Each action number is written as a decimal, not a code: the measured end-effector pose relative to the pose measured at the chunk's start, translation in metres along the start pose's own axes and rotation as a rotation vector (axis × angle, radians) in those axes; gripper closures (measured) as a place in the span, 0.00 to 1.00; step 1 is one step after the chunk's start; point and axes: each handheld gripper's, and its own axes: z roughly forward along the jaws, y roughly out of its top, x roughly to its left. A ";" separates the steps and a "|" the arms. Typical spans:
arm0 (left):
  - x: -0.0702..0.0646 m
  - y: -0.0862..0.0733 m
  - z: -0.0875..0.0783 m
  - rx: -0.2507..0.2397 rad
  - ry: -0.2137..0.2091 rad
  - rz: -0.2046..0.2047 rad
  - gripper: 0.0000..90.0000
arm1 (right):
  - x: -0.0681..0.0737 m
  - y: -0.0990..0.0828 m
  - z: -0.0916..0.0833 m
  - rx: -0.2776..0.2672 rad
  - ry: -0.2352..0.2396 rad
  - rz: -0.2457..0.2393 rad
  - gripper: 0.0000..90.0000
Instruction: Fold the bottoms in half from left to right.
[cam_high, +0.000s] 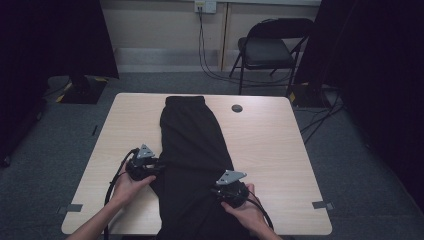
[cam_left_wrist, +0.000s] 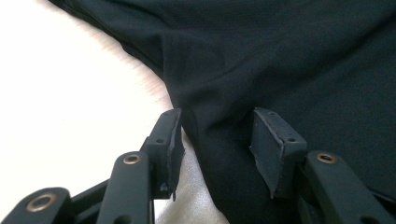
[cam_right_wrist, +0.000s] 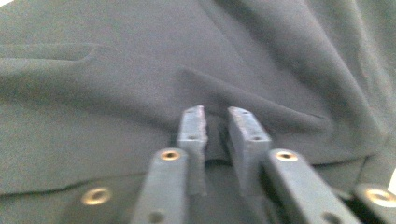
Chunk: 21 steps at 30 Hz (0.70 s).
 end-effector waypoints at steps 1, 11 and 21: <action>0.000 0.000 0.000 0.001 0.001 0.001 0.59 | -0.001 -0.001 -0.001 0.002 -0.005 0.004 0.95; 0.000 0.000 0.000 -0.002 0.002 -0.002 0.59 | -0.014 -0.013 -0.034 0.029 -0.036 0.020 1.00; 0.000 0.001 -0.006 0.012 -0.039 -0.026 0.55 | -0.019 -0.014 -0.047 -0.063 -0.012 0.056 0.74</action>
